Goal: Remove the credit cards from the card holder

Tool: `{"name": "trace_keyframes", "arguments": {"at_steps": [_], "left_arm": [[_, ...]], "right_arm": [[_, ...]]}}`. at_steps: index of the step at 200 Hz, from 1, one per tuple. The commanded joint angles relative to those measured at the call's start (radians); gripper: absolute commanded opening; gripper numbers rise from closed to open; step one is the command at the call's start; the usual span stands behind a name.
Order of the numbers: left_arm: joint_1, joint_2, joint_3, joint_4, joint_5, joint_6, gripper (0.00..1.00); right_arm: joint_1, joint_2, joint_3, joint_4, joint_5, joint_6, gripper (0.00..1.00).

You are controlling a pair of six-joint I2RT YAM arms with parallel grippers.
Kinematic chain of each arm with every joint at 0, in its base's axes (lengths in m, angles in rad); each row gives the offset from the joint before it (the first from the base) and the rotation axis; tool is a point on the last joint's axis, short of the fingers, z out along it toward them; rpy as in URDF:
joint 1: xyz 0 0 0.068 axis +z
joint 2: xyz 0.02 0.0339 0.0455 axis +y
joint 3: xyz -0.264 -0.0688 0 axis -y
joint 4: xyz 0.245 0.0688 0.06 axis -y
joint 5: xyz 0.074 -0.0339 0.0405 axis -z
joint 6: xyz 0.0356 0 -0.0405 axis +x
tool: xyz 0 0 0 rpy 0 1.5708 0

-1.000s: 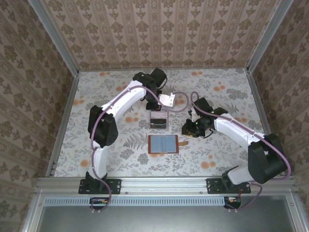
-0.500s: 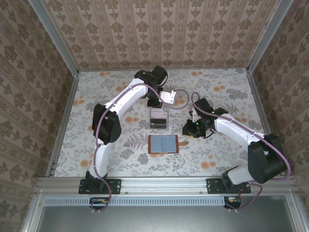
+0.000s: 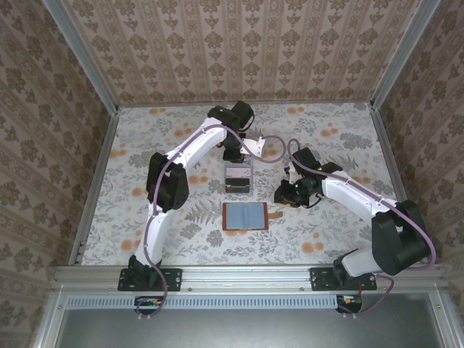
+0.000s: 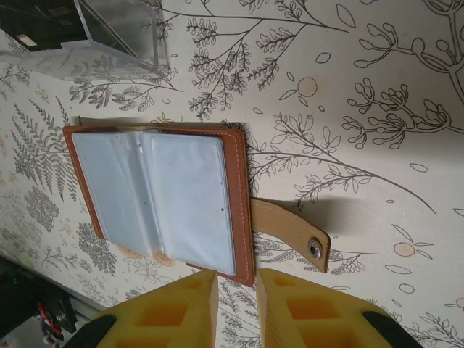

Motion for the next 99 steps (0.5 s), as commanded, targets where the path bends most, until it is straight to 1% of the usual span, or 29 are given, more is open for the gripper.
{"name": "trace_keyframes", "arguments": {"at_steps": [1, 20, 31, 45, 56, 76, 92, 99], "left_arm": [[0.008, -0.005, 0.064, -0.036, 0.005, -0.002, 0.19], [0.009, -0.030, 0.064, -0.028, 0.016, -0.006, 0.24], [0.009, -0.049, 0.061, -0.026, 0.017, -0.015, 0.25], [0.013, -0.079, 0.041, -0.010, 0.015, -0.041, 0.27], [0.019, -0.109, 0.010, 0.016, 0.012, -0.077, 0.30], [0.028, -0.197, -0.114, 0.108, 0.009, -0.159, 0.37], [0.035, -0.295, -0.270, 0.232, -0.016, -0.231, 0.42], [0.037, -0.340, -0.348, 0.287, -0.026, -0.262, 0.46]], "right_arm": [[-0.007, -0.005, -0.001, -0.012, -0.004, -0.012, 0.24], [-0.008, -0.007, 0.001, -0.010, -0.003, -0.011, 0.24], [-0.008, -0.005, 0.006, -0.011, 0.002, -0.013, 0.24], [-0.012, -0.012, 0.010, -0.011, 0.029, -0.016, 0.24], [-0.016, -0.016, 0.015, -0.012, 0.065, -0.024, 0.25], [-0.025, -0.016, 0.034, -0.030, 0.159, -0.064, 0.29], [-0.042, -0.010, 0.048, -0.035, 0.229, -0.096, 0.37], [-0.051, -0.006, 0.057, -0.041, 0.261, -0.113, 0.41]]}}
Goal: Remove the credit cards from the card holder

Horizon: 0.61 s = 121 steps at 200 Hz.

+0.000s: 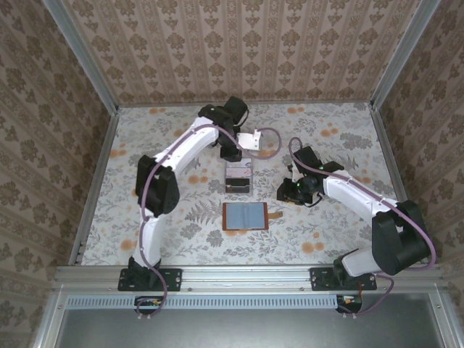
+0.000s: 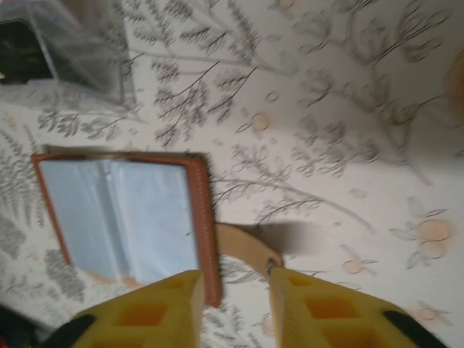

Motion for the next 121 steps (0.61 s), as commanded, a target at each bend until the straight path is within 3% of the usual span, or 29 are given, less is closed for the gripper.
{"name": "trace_keyframes", "arguments": {"at_steps": [1, 8, 21, 28, 31, 35, 45, 48, 82, 121], "left_arm": [[0.017, -0.171, -0.179, 0.177, -0.027, -0.144, 0.47], [0.020, -0.219, -0.249, 0.244, -0.045, -0.182, 0.62], [0.026, -0.302, -0.412, 0.355, -0.069, -0.242, 0.76], [0.032, -0.343, -0.475, 0.408, -0.080, -0.281, 0.96], [0.034, -0.359, -0.510, 0.430, -0.088, -0.298, 0.99], [0.039, -0.381, -0.542, 0.459, -0.098, -0.323, 1.00], [0.055, -0.430, -0.634, 0.525, -0.128, -0.380, 1.00], [0.060, -0.442, -0.660, 0.547, -0.137, -0.401, 1.00], [0.161, -0.561, -0.916, 0.723, -0.307, -0.606, 1.00], [0.388, -0.683, -1.189, 0.958, -0.337, -0.790, 1.00]], "right_arm": [[-0.029, -0.005, 0.047, -0.035, 0.156, -0.071, 0.41], [-0.039, -0.003, 0.057, -0.033, 0.189, -0.087, 0.47], [-0.067, 0.004, 0.071, -0.029, 0.256, -0.112, 0.60], [-0.082, 0.008, 0.082, -0.024, 0.290, -0.126, 0.66], [-0.091, 0.010, 0.086, -0.023, 0.305, -0.131, 0.69], [-0.099, 0.013, 0.090, -0.019, 0.324, -0.140, 0.74], [-0.120, 0.015, 0.097, -0.003, 0.365, -0.159, 0.97], [-0.125, 0.017, 0.099, 0.003, 0.377, -0.166, 1.00], [-0.222, 0.038, 0.086, 0.128, 0.465, -0.218, 1.00], [-0.373, 0.060, -0.042, 0.444, 0.459, -0.262, 0.99]]}}
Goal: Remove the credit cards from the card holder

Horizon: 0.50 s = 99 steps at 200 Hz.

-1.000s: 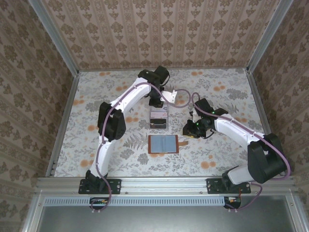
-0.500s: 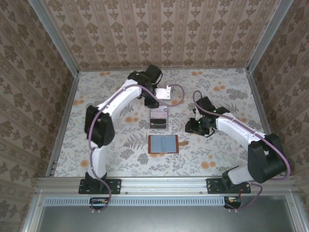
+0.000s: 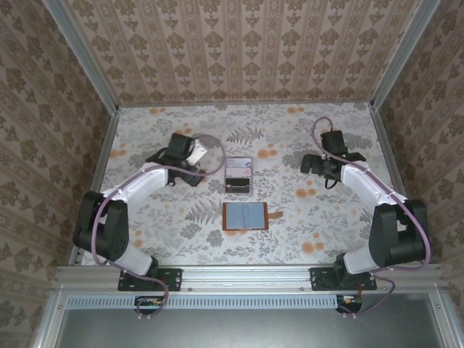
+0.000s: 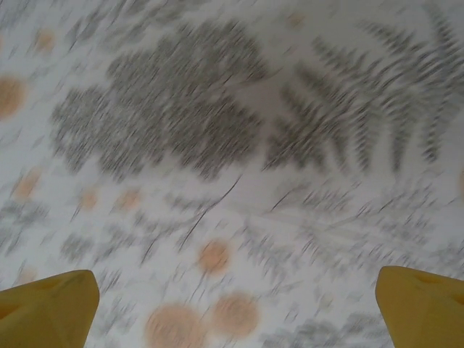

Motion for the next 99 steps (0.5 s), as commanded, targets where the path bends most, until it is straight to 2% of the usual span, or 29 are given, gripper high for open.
{"name": "trace_keyframes", "arguments": {"at_steps": [1, 28, 42, 49, 55, 85, 99], "left_arm": [[0.119, -0.087, -0.132, 0.221, -0.063, -0.184, 1.00], [0.263, -0.142, -0.340, 0.530, 0.096, -0.212, 1.00], [0.307, -0.132, -0.420, 0.699, 0.132, -0.220, 1.00], [0.330, -0.119, -0.439, 0.759, 0.153, -0.228, 1.00], [0.344, -0.119, -0.432, 0.747, 0.174, -0.244, 1.00], [0.376, -0.068, -0.490, 0.989, 0.289, -0.265, 1.00], [0.383, -0.014, -0.499, 1.038, 0.275, -0.280, 1.00]], "right_arm": [[-0.077, 0.027, -0.080, 0.236, 0.039, -0.058, 0.99], [-0.104, 0.035, -0.221, 0.585, 0.022, -0.160, 1.00], [-0.104, 0.026, -0.308, 0.781, 0.026, -0.176, 1.00], [-0.104, 0.019, -0.346, 0.866, 0.021, -0.175, 1.00], [-0.104, 0.014, -0.376, 0.934, 0.003, -0.191, 1.00], [-0.088, 0.007, -0.442, 1.043, -0.024, -0.219, 0.99], [-0.077, 0.008, -0.472, 1.100, -0.049, -0.244, 0.99]]}}
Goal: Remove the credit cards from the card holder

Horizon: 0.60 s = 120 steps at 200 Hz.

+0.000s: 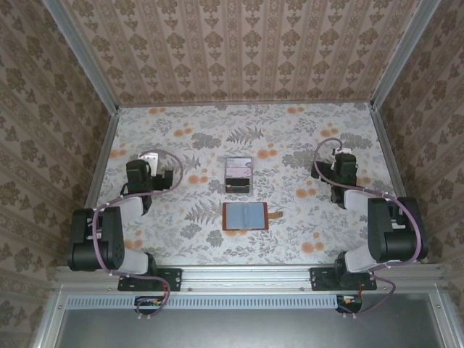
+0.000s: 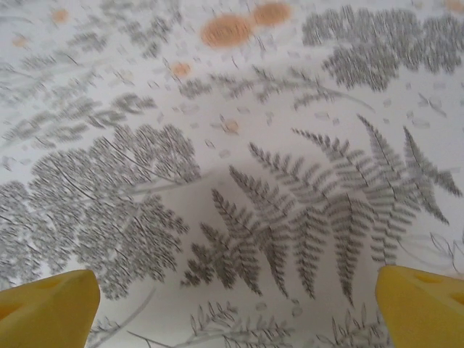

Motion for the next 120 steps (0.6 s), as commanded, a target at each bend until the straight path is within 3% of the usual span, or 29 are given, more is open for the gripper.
{"name": "trace_keyframes", "arguments": {"at_steps": [1, 27, 120], "left_arm": [[0.016, 0.071, -0.028, 0.268, 0.084, -0.054, 1.00], [0.024, 0.115, -0.074, 0.399, 0.074, -0.069, 1.00], [-0.007, 0.113, -0.070, 0.381, -0.009, -0.055, 1.00]], "right_arm": [[0.023, -0.014, -0.044, 0.236, -0.047, -0.065, 0.99], [0.055, 0.057, -0.113, 0.431, -0.051, -0.111, 1.00], [0.062, 0.051, -0.106, 0.405, -0.037, -0.114, 1.00]]}}
